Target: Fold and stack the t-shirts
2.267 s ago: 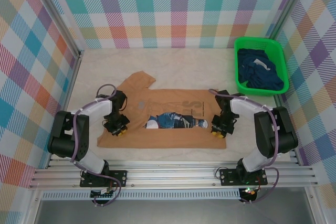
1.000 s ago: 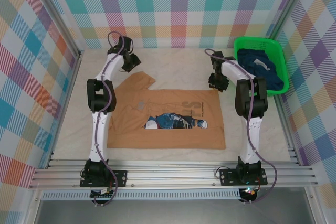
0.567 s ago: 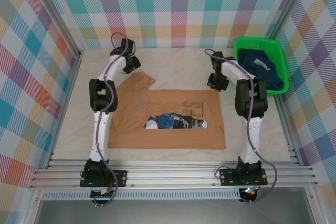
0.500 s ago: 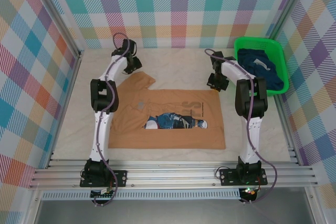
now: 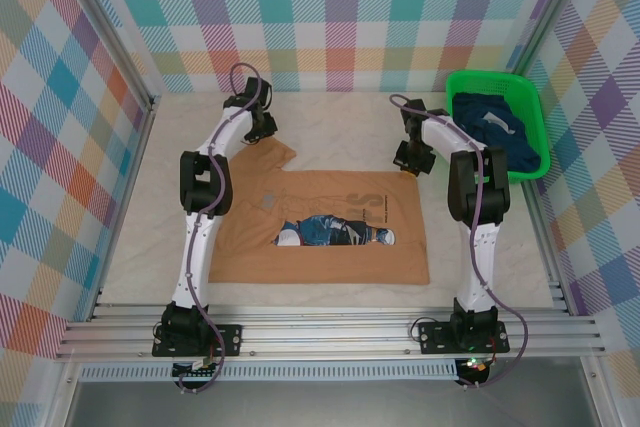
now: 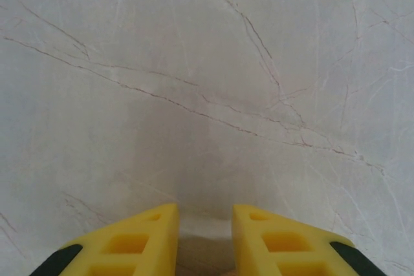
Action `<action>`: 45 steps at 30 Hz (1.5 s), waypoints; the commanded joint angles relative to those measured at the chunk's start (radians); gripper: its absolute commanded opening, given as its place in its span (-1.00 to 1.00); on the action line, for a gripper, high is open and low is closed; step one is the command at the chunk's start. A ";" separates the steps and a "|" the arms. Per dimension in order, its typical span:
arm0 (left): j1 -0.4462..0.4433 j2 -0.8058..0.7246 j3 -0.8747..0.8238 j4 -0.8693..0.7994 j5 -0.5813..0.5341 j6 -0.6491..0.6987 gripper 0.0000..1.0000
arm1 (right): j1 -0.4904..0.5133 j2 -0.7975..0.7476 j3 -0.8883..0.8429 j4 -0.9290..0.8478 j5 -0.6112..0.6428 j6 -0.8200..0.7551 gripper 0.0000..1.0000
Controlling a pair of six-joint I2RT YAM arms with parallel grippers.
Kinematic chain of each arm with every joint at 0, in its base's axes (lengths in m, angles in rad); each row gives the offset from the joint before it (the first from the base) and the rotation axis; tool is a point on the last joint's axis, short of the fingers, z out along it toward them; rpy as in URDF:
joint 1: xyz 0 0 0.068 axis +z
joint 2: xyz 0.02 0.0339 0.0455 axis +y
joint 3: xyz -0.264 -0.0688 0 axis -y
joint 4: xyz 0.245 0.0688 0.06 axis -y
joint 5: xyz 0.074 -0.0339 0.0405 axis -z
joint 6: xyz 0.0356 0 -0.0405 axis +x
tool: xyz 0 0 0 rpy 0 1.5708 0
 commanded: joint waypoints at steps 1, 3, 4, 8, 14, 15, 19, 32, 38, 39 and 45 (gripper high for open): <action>-0.038 -0.015 -0.034 -0.100 0.026 0.030 -0.45 | -0.004 -0.002 -0.016 -0.024 -0.015 -0.017 -0.88; -0.044 -0.032 -0.051 -0.116 -0.008 0.028 -0.36 | -0.005 -0.002 -0.018 -0.023 -0.018 -0.015 -0.88; -0.048 -0.045 -0.066 -0.115 -0.027 0.024 -0.26 | -0.005 -0.002 -0.018 -0.022 -0.020 -0.015 -0.88; -0.062 -0.103 -0.131 -0.069 -0.060 0.029 -0.12 | -0.005 -0.002 -0.019 -0.019 -0.024 -0.011 -0.89; -0.064 -0.084 -0.119 -0.088 -0.053 0.060 -0.15 | -0.004 -0.002 -0.019 -0.016 -0.036 -0.006 -0.88; -0.065 -0.077 -0.118 -0.098 -0.050 0.061 -0.17 | -0.005 0.000 -0.018 -0.017 -0.037 -0.006 -0.88; -0.069 -0.062 -0.129 -0.119 -0.046 0.068 -0.41 | -0.005 0.001 -0.019 -0.021 -0.040 -0.009 -0.89; -0.081 -0.266 -0.233 -0.145 -0.155 0.049 -1.00 | -0.004 -0.091 -0.079 0.044 -0.059 -0.052 -1.00; -0.082 -0.493 -0.445 -0.183 -0.147 0.030 -1.00 | -0.004 -0.155 -0.115 0.048 -0.068 -0.064 -1.00; -0.081 -0.535 -0.491 -0.192 -0.152 0.027 -1.00 | -0.005 -0.169 -0.125 0.052 -0.067 -0.066 -1.00; -0.081 -0.809 -0.773 -0.203 -0.118 0.005 -1.00 | -0.005 -0.275 -0.206 0.083 -0.092 -0.089 -1.00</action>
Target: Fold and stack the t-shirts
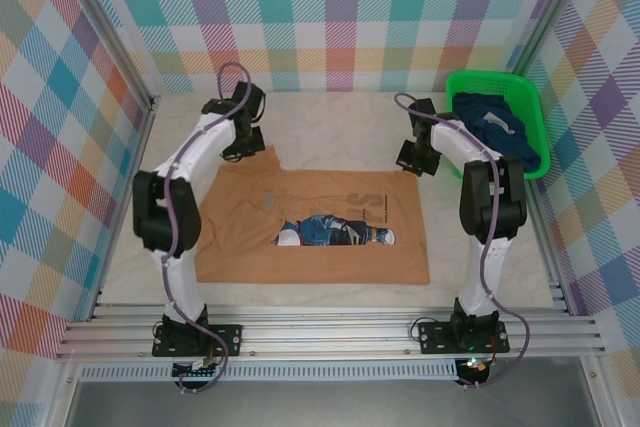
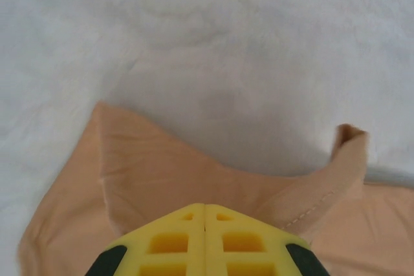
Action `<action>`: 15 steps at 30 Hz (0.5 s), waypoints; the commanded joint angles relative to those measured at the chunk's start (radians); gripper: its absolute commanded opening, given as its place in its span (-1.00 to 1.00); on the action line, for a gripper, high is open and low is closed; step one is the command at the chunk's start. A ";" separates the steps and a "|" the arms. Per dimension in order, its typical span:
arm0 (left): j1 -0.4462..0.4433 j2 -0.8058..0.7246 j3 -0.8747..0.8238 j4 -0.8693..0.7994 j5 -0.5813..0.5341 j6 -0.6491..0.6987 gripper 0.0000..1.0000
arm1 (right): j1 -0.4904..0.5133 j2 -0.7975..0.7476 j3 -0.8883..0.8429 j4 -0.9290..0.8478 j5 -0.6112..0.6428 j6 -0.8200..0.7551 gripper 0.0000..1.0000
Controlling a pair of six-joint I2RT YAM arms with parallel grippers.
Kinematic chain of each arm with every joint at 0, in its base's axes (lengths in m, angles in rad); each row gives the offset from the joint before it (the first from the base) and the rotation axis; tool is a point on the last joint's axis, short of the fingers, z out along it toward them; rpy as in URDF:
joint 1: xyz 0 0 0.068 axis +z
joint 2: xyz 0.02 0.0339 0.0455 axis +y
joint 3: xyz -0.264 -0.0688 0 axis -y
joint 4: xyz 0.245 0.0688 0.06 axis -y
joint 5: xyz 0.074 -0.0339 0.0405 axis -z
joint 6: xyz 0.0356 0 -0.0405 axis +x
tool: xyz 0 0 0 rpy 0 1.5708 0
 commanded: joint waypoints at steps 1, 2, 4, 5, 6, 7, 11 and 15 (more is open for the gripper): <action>-0.006 -0.130 -0.127 -0.057 0.020 -0.032 -1.00 | -0.001 -0.087 -0.042 0.010 -0.033 -0.035 -1.00; -0.004 -0.169 -0.160 -0.060 0.032 -0.039 -1.00 | -0.001 -0.105 -0.057 0.010 -0.039 -0.036 -1.00; -0.005 -0.251 -0.236 -0.066 0.057 -0.057 -1.00 | 0.000 -0.146 -0.100 0.009 -0.051 -0.038 -1.00; -0.005 -0.284 -0.260 -0.074 0.062 -0.066 -1.00 | 0.001 -0.164 -0.121 0.007 -0.054 -0.038 -1.00; -0.006 -0.319 -0.288 -0.086 0.068 -0.074 -1.00 | 0.001 -0.192 -0.151 0.010 -0.058 -0.038 -1.00; -0.007 -0.357 -0.313 -0.100 0.073 -0.081 -1.00 | 0.001 -0.218 -0.183 0.014 -0.062 -0.037 -1.00; -0.007 -0.479 -0.398 -0.164 0.073 -0.103 -1.00 | 0.003 -0.307 -0.291 0.012 -0.072 -0.038 -1.00; -0.010 -0.604 -0.490 -0.214 0.080 -0.122 -1.00 | 0.003 -0.383 -0.381 -0.012 -0.084 -0.037 -1.00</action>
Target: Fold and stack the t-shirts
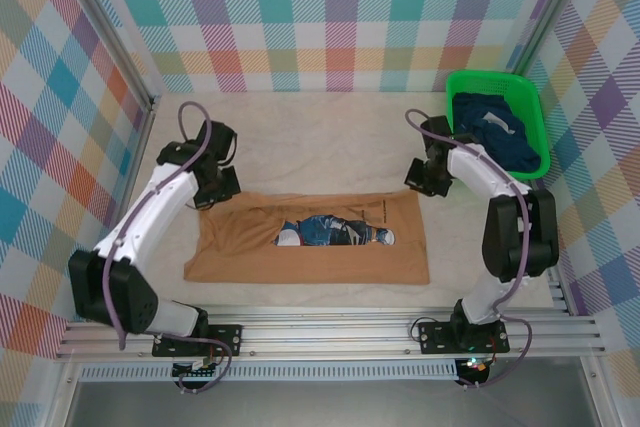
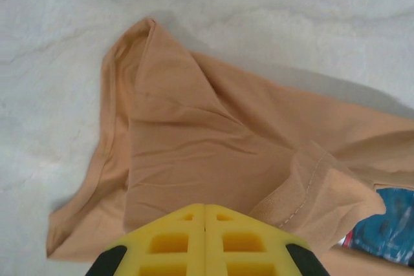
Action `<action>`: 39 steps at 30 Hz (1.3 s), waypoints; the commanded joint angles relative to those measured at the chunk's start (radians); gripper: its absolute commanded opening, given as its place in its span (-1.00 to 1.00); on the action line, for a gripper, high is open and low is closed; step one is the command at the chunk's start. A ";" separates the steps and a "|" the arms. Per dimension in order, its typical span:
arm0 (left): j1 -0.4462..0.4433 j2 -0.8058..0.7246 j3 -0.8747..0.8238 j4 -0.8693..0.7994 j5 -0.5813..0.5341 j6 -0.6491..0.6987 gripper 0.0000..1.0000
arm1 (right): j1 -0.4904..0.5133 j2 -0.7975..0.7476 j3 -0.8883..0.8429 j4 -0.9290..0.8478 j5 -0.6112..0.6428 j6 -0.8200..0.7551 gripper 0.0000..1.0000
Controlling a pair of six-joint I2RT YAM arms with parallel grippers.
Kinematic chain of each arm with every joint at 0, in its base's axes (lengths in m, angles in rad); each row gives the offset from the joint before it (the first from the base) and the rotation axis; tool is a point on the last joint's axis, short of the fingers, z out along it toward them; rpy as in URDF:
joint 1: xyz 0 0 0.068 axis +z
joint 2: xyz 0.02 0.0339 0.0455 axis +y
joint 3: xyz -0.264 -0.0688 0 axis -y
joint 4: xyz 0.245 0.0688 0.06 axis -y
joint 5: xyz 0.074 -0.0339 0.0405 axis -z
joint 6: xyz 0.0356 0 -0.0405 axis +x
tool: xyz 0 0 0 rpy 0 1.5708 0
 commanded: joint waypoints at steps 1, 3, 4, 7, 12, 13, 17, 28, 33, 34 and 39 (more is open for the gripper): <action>-0.011 -0.099 -0.071 -0.092 0.014 -0.038 -1.00 | 0.004 -0.072 -0.063 -0.037 -0.029 -0.017 -1.00; -0.015 -0.146 -0.131 -0.107 0.012 -0.041 -1.00 | 0.007 -0.109 -0.114 -0.045 -0.047 -0.012 -1.00; -0.015 -0.165 -0.162 -0.106 0.012 -0.041 -1.00 | 0.008 -0.127 -0.141 -0.048 -0.052 -0.012 -1.00; -0.017 -0.208 -0.233 -0.094 0.017 -0.055 -1.00 | 0.012 -0.174 -0.216 -0.050 -0.047 -0.002 -1.00; -0.021 -0.217 -0.293 -0.044 0.030 -0.087 -1.00 | 0.010 -0.257 -0.272 -0.065 -0.006 0.025 -1.00; -0.022 -0.209 -0.289 -0.039 0.027 -0.093 -1.00 | 0.010 -0.277 -0.267 -0.084 0.005 0.030 -1.00; -0.024 -0.184 -0.270 -0.015 0.006 -0.095 -1.00 | 0.011 -0.331 -0.272 -0.087 -0.015 0.036 -1.00; -0.024 -0.129 -0.227 0.004 0.025 -0.082 -1.00 | 0.019 -0.065 -0.288 0.166 -0.214 0.203 -0.31; -0.025 -0.127 -0.225 0.004 0.031 -0.076 -1.00 | 0.019 -0.017 -0.265 0.159 -0.185 0.242 -0.40; -0.024 -0.125 -0.224 0.006 0.034 -0.076 -1.00 | 0.019 -0.010 -0.260 0.148 -0.173 0.241 -0.40; -0.024 -0.112 -0.219 0.011 0.047 -0.073 -1.00 | 0.018 0.003 -0.250 0.115 -0.138 0.248 -0.40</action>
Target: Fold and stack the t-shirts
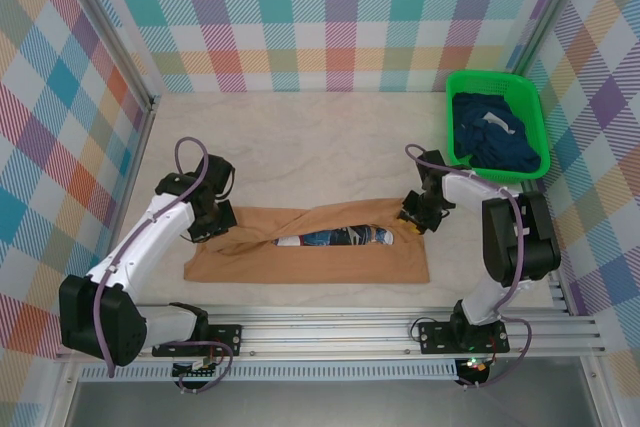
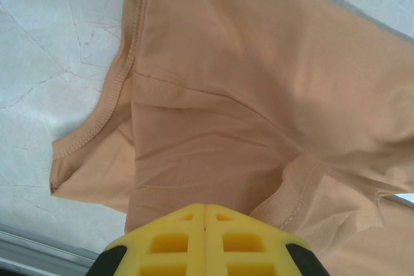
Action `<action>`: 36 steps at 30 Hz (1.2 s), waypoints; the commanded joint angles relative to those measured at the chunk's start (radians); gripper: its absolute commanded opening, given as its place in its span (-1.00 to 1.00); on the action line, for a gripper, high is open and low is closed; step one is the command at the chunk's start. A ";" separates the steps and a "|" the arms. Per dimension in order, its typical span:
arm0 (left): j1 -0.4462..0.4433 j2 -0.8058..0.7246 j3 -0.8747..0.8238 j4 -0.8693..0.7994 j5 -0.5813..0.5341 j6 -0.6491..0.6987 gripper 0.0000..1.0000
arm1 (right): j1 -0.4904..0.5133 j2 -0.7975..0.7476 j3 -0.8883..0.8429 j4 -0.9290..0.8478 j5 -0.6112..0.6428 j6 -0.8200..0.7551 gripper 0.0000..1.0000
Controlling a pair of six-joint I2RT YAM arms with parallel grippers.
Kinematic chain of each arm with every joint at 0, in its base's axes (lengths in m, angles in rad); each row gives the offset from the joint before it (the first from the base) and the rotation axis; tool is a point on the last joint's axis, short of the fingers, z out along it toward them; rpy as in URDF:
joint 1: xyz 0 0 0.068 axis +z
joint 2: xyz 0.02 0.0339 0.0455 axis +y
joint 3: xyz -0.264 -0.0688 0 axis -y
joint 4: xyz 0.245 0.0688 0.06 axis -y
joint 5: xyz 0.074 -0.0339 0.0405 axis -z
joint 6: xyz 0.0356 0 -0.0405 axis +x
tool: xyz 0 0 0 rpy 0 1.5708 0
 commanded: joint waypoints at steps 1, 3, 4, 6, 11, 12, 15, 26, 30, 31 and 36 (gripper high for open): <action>-0.011 0.012 0.037 0.005 0.017 0.005 -1.00 | -0.002 0.009 0.027 -0.028 0.039 0.030 -0.40; -0.011 0.018 0.044 0.004 0.021 0.005 -1.00 | -0.004 0.003 0.028 -0.021 0.047 0.031 -0.40; -0.011 0.020 0.048 0.003 0.022 0.007 -1.00 | -0.007 0.004 0.034 -0.024 0.047 0.030 -0.40; -0.011 0.022 0.052 0.003 0.020 0.007 -1.00 | -0.008 0.016 0.046 -0.026 0.047 0.025 -0.47; -0.011 0.033 0.061 0.002 0.019 0.010 -1.00 | -0.010 0.040 0.067 -0.027 0.059 0.024 -0.79; -0.011 0.034 0.064 0.001 0.019 0.013 -1.00 | -0.010 0.032 0.068 -0.026 0.067 0.022 -0.84; -0.011 0.034 0.066 0.000 0.014 0.013 -1.00 | -0.010 0.015 0.078 -0.036 0.082 0.011 -0.98; -0.013 0.037 0.066 0.006 0.020 0.012 -1.00 | -0.010 -0.094 -0.001 -0.058 0.041 0.091 -0.35; -0.013 0.037 0.066 0.003 0.025 0.013 -1.00 | -0.013 -0.064 -0.017 -0.037 0.026 0.123 -0.30; -0.013 0.036 0.066 0.002 0.024 0.014 -1.00 | -0.014 -0.056 -0.019 -0.032 0.023 0.129 -0.29; -0.014 0.028 0.064 -0.002 0.024 0.013 -1.00 | -0.019 -0.020 -0.014 -0.007 0.018 0.140 -0.34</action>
